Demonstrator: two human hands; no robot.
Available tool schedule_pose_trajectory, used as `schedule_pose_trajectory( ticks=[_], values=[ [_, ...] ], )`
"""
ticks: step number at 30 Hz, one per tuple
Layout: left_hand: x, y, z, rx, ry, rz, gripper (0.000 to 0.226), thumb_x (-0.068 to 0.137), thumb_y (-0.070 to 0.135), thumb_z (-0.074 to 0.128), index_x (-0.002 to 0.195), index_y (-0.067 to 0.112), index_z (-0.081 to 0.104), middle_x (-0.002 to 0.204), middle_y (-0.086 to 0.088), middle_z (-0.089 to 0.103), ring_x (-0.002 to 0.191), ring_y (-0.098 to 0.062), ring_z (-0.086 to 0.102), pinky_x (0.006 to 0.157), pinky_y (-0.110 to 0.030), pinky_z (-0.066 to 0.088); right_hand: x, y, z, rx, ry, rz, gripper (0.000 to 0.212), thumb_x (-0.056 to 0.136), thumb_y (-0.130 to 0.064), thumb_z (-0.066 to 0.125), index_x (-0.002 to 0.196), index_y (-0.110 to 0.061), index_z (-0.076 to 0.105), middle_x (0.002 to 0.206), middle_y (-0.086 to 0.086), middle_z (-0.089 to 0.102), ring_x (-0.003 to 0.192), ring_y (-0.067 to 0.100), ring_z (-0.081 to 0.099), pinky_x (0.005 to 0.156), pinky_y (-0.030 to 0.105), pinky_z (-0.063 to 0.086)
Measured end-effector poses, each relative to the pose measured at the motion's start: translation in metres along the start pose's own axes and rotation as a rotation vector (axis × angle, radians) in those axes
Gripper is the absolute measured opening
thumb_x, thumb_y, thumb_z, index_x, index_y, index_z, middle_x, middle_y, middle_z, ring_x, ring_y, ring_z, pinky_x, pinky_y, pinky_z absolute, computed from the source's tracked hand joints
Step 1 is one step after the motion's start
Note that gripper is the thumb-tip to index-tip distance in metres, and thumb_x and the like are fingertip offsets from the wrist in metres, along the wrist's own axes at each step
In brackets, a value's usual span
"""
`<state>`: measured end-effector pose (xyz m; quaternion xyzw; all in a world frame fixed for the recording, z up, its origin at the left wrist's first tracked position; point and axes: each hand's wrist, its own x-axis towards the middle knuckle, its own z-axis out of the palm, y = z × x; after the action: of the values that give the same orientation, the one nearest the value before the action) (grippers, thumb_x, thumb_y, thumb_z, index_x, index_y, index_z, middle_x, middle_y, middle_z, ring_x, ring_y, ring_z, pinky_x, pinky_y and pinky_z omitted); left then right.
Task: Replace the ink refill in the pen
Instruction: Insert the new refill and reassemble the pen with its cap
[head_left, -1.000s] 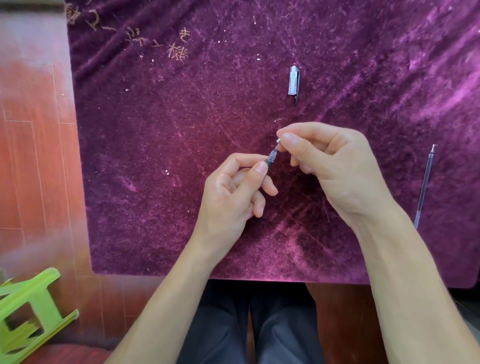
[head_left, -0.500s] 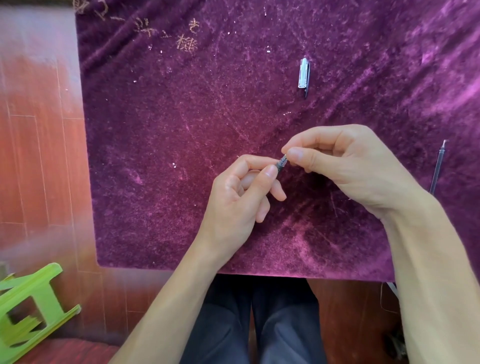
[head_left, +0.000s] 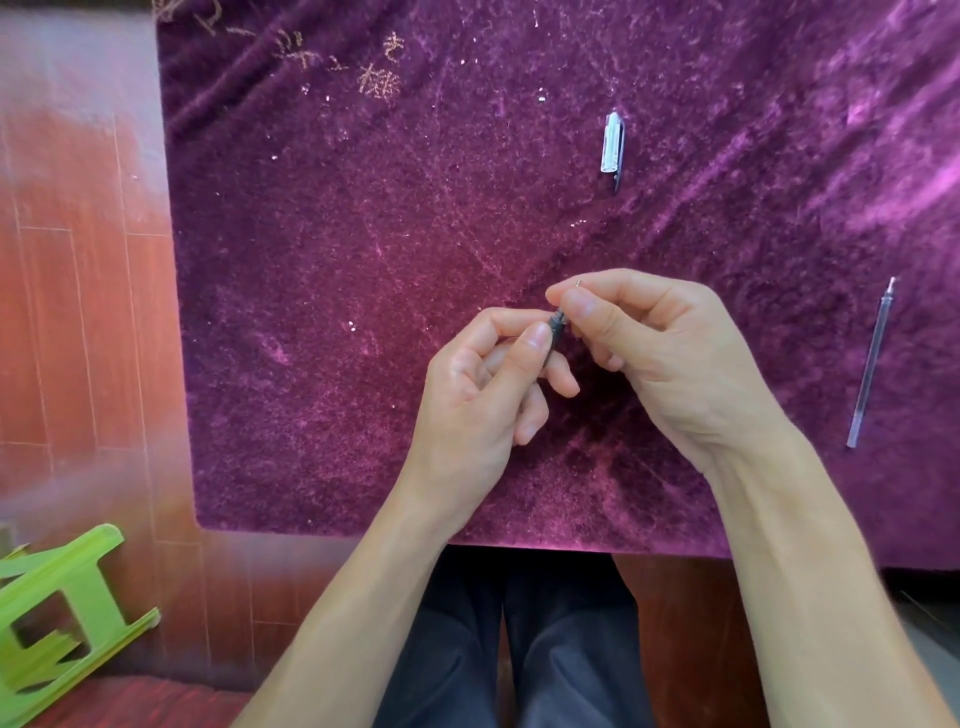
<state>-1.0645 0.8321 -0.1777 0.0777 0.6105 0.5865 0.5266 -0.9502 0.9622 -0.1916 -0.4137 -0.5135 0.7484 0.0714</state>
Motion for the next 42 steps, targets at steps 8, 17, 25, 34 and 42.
schedule_pose_trajectory(
  ticks=[8,17,25,34,42],
  values=[
    [-0.003,-0.002,0.003,0.016,0.021,0.036,0.014,0.106,0.011,0.051,0.11,0.007,0.064,0.072,-0.004,0.068,0.041,-0.006,0.041,0.041,-0.017,0.034,-0.004,0.002,0.01,0.104,0.068,0.075,0.02,0.084,-0.045,0.086,0.086,-0.026,0.083,0.068,-0.014,0.062,0.062,0.004,0.047,0.06,0.02,0.041],
    [-0.003,0.0,0.004,0.043,-0.015,0.039,0.016,0.107,0.012,0.049,0.111,0.005,0.063,0.073,-0.007,0.065,0.04,-0.005,0.038,0.04,-0.017,0.031,-0.011,-0.001,-0.004,0.105,-0.019,0.086,0.022,0.09,-0.036,0.076,0.104,-0.022,0.085,0.075,-0.015,0.065,0.071,0.007,0.047,0.07,0.025,0.04],
    [-0.006,-0.002,0.009,0.017,-0.042,0.025,0.015,0.106,0.013,0.05,0.107,0.012,0.065,0.071,-0.005,0.064,0.04,-0.004,0.037,0.038,-0.018,0.029,-0.012,0.002,-0.011,0.133,-0.067,0.089,0.027,0.09,-0.041,0.078,0.109,-0.024,0.085,0.078,-0.014,0.066,0.071,0.006,0.049,0.068,0.019,0.044],
    [-0.009,-0.001,0.014,0.029,-0.034,0.017,0.015,0.106,0.011,0.05,0.11,0.005,0.063,0.07,-0.005,0.064,0.04,-0.004,0.036,0.038,-0.017,0.029,-0.013,0.0,-0.011,0.129,-0.015,0.069,0.021,0.077,-0.044,0.085,0.087,-0.025,0.084,0.075,-0.011,0.067,0.066,0.005,0.048,0.067,0.025,0.04],
    [-0.006,-0.001,0.017,0.014,-0.046,0.038,0.016,0.106,0.012,0.049,0.109,0.007,0.064,0.071,-0.007,0.062,0.04,-0.003,0.037,0.038,-0.017,0.029,-0.018,0.0,-0.015,0.174,-0.04,0.055,0.023,0.091,-0.038,0.076,0.106,-0.025,0.086,0.079,-0.01,0.064,0.068,0.006,0.048,0.067,0.023,0.039]
  ],
)
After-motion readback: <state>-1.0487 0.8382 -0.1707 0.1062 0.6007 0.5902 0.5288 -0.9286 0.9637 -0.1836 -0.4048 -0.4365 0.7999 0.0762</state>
